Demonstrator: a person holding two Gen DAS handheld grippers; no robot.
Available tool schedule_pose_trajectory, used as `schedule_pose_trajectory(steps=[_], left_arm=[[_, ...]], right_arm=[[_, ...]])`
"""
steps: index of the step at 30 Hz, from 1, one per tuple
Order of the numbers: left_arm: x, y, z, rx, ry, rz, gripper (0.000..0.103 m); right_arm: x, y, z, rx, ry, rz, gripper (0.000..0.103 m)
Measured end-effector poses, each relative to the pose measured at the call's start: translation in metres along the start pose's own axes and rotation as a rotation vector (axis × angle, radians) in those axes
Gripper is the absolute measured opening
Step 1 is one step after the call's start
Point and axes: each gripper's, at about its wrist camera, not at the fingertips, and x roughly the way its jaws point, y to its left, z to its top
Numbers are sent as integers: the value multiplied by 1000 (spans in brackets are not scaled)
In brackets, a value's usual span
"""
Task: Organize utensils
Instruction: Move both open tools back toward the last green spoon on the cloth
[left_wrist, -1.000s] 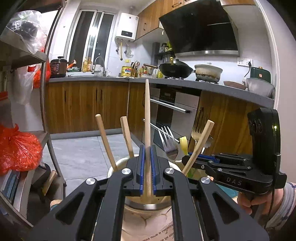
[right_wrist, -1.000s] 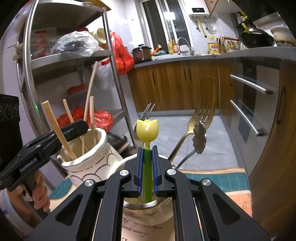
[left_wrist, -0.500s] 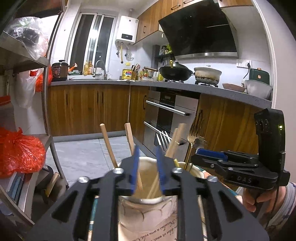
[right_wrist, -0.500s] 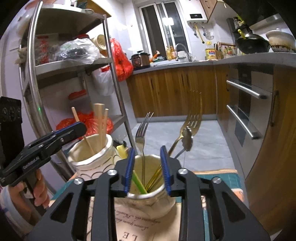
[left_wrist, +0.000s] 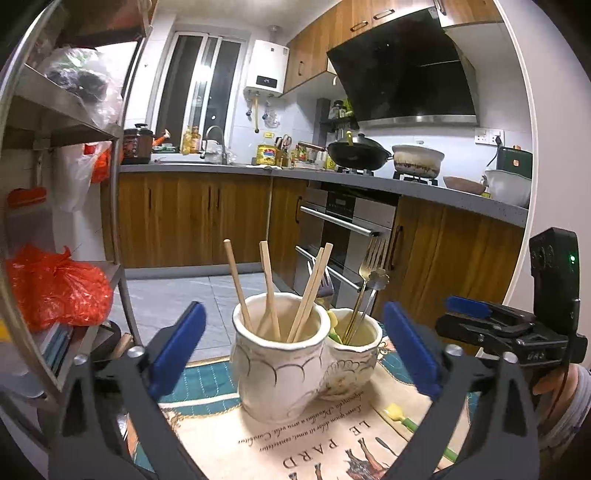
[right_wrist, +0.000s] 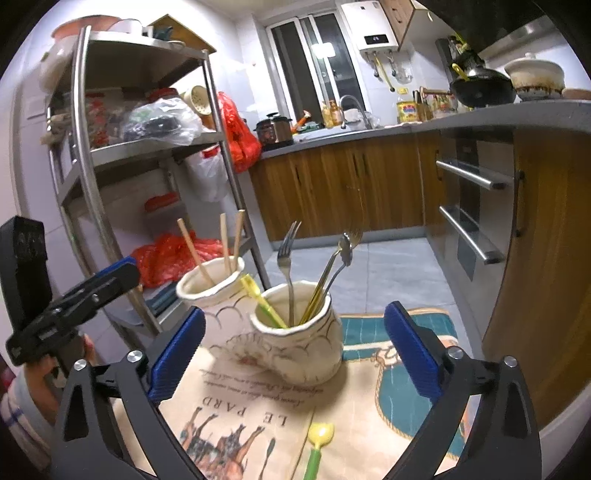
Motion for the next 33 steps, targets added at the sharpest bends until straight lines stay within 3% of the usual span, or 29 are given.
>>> schedule_pose_trajectory(steps=[8,16,26,33], left_arm=[[-29,-8,-5,-21,32,30,97],[-50,-20,-34,-6,85,51,97],[-38,-27,-69,-16,175,88,97],[-29,-28,-87,-1,236,107,97]], right_arm=[[-20,14,-15,-61,14,-35,98],[-31,14,-30,-66,42,-61,98],[-29,10,-51,-72,123,-110,98],[-13,7,-74,-78,230,-149,98]])
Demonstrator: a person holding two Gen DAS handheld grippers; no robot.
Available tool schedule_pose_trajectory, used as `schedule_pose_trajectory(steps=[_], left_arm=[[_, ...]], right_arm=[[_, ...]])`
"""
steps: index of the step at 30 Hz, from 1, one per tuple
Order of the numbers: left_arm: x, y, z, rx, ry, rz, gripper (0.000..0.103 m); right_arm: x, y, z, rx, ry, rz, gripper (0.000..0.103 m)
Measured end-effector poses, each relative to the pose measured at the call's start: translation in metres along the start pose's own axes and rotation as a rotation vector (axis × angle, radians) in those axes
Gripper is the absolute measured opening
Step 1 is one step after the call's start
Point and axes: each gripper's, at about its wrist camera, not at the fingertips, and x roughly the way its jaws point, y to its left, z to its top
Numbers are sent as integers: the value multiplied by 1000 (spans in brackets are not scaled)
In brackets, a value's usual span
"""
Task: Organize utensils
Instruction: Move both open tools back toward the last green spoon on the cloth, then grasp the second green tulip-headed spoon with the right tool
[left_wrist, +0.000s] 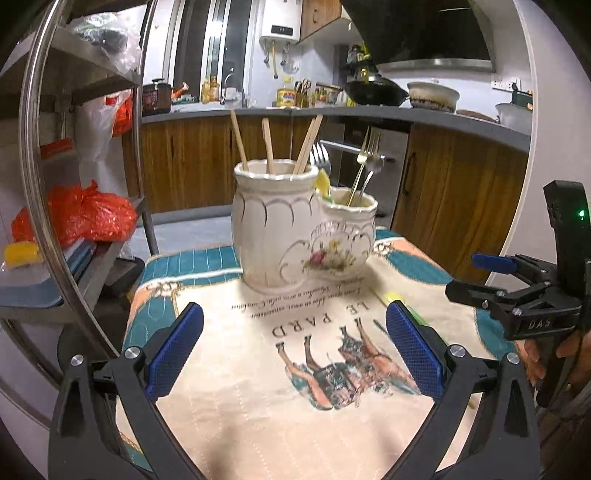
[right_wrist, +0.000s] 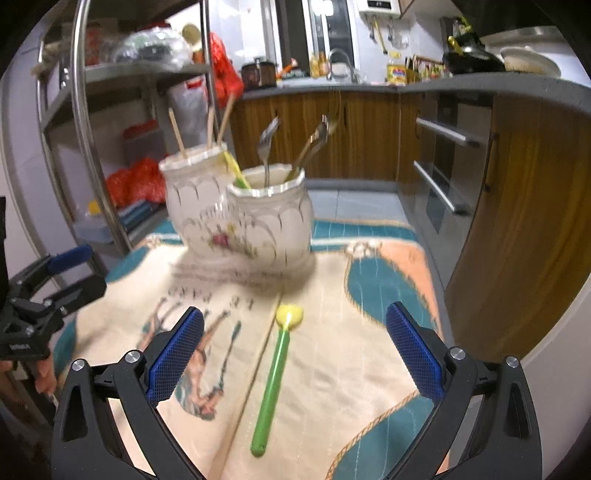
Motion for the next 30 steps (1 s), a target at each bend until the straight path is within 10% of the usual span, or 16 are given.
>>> schedule_pose_trajectory(steps=[9,17,30], left_arm=[[15,-1,-11,19,50,-1,97],[17,-4,-13,27,60,-12,97],[22,-8,-14,33,83,-3,97]], right_arm=[[19,-1,-19,-20,117,-12,92],[32,1,-18,10,184,28,39],[54,5,-15,-12,234,26,13]])
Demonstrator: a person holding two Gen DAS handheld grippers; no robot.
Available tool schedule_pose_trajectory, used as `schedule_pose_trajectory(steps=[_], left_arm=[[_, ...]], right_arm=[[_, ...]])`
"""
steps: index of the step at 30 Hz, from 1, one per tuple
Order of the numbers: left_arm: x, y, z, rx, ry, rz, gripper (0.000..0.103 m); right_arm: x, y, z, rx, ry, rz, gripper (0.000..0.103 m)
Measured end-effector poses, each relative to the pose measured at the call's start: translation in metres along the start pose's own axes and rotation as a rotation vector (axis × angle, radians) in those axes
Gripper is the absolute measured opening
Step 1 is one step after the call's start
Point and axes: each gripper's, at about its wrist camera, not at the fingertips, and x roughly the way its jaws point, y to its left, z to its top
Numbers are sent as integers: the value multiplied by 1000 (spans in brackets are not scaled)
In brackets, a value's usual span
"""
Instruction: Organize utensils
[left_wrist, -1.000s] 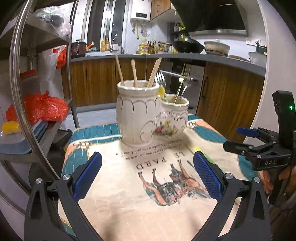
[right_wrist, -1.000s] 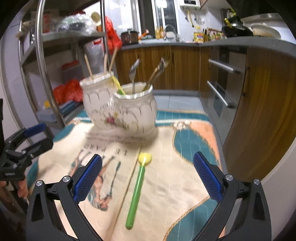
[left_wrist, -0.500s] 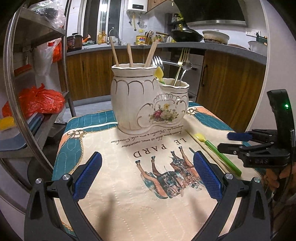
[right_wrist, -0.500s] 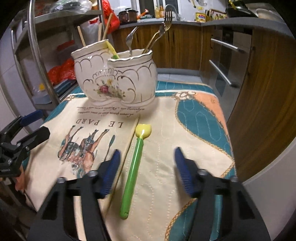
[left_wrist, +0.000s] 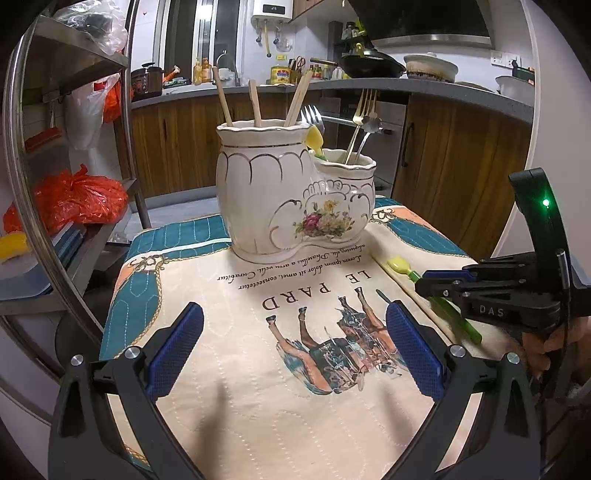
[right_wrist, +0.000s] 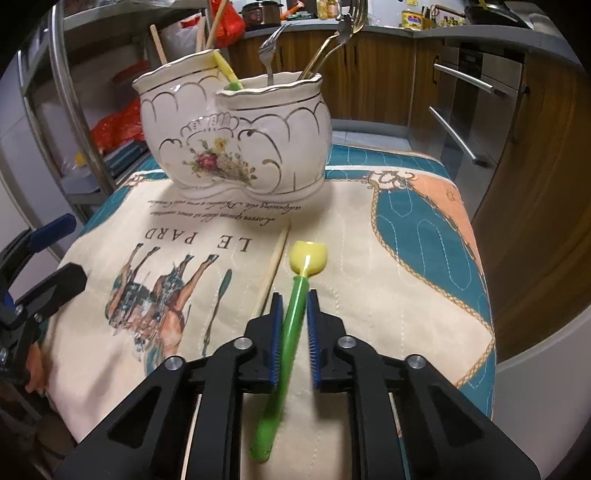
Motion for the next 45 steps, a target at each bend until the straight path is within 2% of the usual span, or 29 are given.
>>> schedule_pose_trajectory(steps=[2,10,15,18,19,23,26,30,33,35,37,45], left_arm=[[1,-3,1,4,8,3,97],[12,-36,11,34,77,-21,97],[30,-62,12,43,142,-37,97],[41,-74,11,14,177,-41,97],[43,-76,11,7,185,-48,94],[56,-92,9,-3,229,-68,74],[62,-105,8,16,247,-71,64],[72,-119,8,55,274,-26,57],[77,-122,11,74,282,11,47],[78,-123,14,82,282,11,27],[77,-119,14,96,286,3,13],[66,-100,15,193,307,-31,6]], right_arm=[[0,-1,0,-8,-3,6,11],[-17,-12,-4,-22,-56,24,10],[-32,-39,-11,32,-98,50,10],[-35,-50,-15,52,-109,58,10],[-36,-53,-16,56,-112,62,10],[-43,-61,-19,66,-140,79,10],[-47,-62,-19,66,-159,86,10],[-49,-65,-22,70,-171,102,10],[-49,-66,-24,69,-173,113,10],[-51,-65,-25,66,-178,122,10],[-52,-65,-25,64,-184,125,10],[-56,-63,-27,54,-198,144,10]])
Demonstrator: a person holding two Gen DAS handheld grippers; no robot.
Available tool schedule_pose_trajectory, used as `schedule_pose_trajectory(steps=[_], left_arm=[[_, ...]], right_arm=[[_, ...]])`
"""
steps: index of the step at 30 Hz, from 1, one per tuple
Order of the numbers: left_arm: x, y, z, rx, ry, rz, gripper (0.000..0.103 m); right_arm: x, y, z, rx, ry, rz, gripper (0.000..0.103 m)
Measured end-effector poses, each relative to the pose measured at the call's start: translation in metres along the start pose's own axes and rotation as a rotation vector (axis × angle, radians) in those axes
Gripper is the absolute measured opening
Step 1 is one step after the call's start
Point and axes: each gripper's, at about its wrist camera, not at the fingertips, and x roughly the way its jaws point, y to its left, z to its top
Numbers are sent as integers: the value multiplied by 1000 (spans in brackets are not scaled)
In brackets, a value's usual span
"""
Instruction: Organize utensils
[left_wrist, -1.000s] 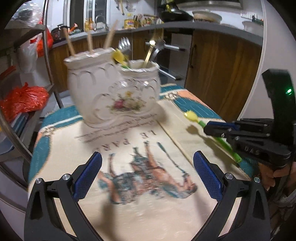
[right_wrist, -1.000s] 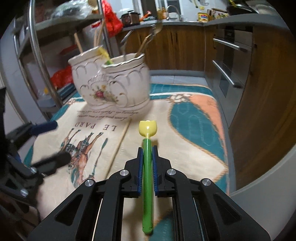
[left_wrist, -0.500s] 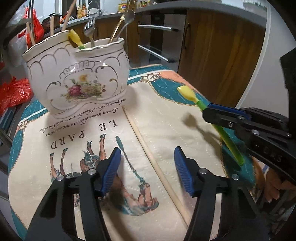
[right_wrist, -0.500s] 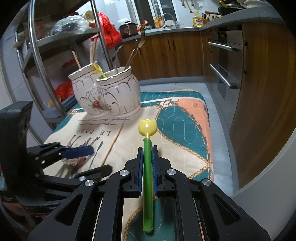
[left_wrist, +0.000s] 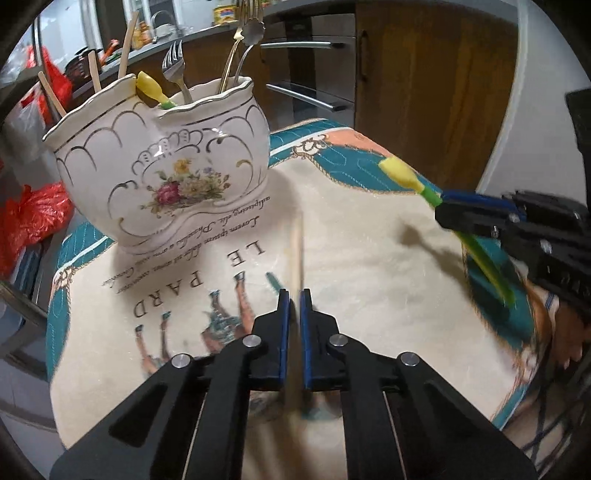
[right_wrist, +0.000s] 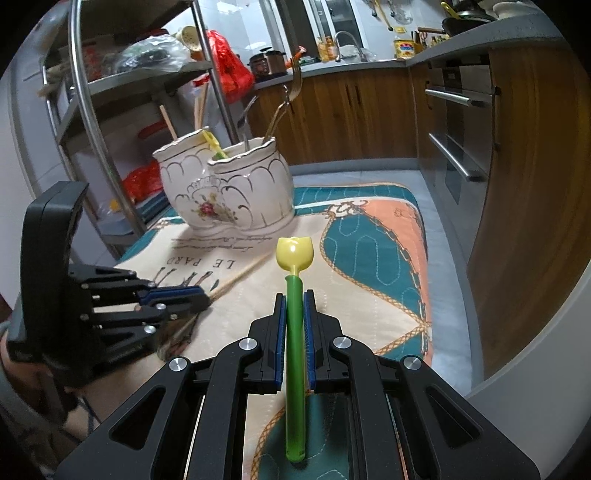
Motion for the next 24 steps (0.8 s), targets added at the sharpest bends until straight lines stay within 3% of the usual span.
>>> schedule_pose_trajectory(steps=[9,17,24], left_arm=[[-9,22,-20,-93,3,-38,8],[-9,22,-21,-82,-34,-18,6],[-37,33,-31,-70,-133,-75,6]], right_arm=[[-1,8,0,-26,-18,17,10],[-1,19,0,-58,-30,9,10],[-7,30,5,-77,-85,22,10]])
